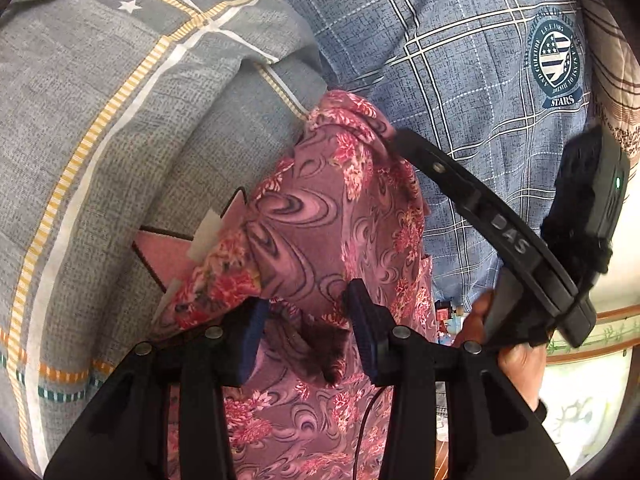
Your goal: Fold small clothes
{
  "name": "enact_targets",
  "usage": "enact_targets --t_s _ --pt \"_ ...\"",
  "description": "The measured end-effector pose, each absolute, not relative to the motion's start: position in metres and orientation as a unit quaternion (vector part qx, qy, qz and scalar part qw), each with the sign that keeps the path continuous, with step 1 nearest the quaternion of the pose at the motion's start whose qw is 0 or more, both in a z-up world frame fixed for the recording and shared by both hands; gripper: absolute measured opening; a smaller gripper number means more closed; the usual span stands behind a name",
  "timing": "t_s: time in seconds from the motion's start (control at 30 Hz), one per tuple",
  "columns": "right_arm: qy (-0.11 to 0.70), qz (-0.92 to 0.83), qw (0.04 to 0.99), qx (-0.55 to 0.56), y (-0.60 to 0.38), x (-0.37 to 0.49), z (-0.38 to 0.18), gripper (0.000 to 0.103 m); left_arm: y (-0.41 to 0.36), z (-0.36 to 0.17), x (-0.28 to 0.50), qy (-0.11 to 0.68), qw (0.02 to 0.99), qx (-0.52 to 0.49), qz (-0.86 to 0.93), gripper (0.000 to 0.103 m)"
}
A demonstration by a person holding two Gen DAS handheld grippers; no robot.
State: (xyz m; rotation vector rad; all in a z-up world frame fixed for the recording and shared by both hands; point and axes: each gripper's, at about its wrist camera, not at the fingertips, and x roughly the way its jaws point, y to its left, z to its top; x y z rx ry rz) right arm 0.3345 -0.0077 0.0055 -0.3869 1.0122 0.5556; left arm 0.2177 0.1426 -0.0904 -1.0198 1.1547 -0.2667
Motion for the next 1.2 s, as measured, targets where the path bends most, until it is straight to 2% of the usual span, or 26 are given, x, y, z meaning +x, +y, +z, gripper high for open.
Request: enact_targets --t_s 0.17,0.27,0.3,0.33,0.37,0.4,0.43,0.5,0.6,0.73,0.87,0.97,1.1,1.13,1.2 --pt "0.487 0.293 0.775 -0.277 0.022 0.333 -0.012 0.041 0.143 -0.091 0.218 0.519 0.711 -0.459 -0.120 0.039" --pt "0.473 0.286 0.761 -0.340 0.040 0.332 -0.026 0.038 0.142 -0.091 0.221 0.517 0.713 -0.459 -0.119 0.039" --pt "0.466 0.288 0.761 -0.346 0.042 0.333 -0.029 0.034 0.142 -0.090 0.222 0.516 0.715 -0.457 -0.118 0.039" --pt "0.467 0.293 0.762 -0.342 0.043 0.336 -0.030 0.009 0.141 -0.090 0.223 0.514 0.718 -0.454 -0.117 0.037" --pt "0.470 0.293 0.763 -0.332 0.043 0.338 -0.030 0.002 0.139 -0.089 0.225 0.515 0.721 -0.450 -0.115 0.035" --pt "0.468 0.290 0.770 -0.323 0.041 0.340 -0.028 0.002 0.138 -0.088 0.225 0.514 0.723 -0.448 -0.115 0.029" --pt "0.465 0.292 0.783 -0.292 0.034 0.343 -0.019 0.002 0.137 -0.088 0.225 0.515 0.721 -0.447 -0.121 0.013" --pt "0.463 0.304 0.809 -0.199 0.012 0.348 0.007 0.002 0.135 -0.086 0.222 0.517 0.718 -0.449 -0.124 0.010" --pt "0.457 0.342 0.821 0.006 -0.035 0.361 0.040 0.002 0.127 -0.075 0.216 0.508 0.738 -0.429 -0.119 0.010" --pt "0.492 0.287 0.821 0.024 -0.049 0.383 0.017 0.002 0.121 -0.076 0.217 0.517 0.740 -0.416 -0.112 0.010" --pt "0.522 0.246 0.816 0.027 -0.048 0.399 -0.030 0.002 0.121 -0.077 0.219 0.523 0.740 -0.410 -0.105 0.010" --pt "0.546 0.222 0.807 0.032 -0.046 0.407 -0.054 0.007 0.122 -0.078 0.219 0.526 0.735 -0.416 -0.102 0.010" --pt "0.510 0.235 0.825 0.073 -0.077 0.395 -0.019 0.010 0.119 -0.065 0.216 0.513 0.754 -0.398 -0.099 0.011" --pt "0.495 0.237 0.831 0.088 -0.097 0.384 -0.003 0.014 0.117 -0.061 0.216 0.508 0.760 -0.391 -0.105 0.013" --pt "0.472 0.228 0.845 0.112 -0.141 0.358 0.021 0.026 0.113 -0.055 0.217 0.508 0.764 -0.382 -0.113 0.028"
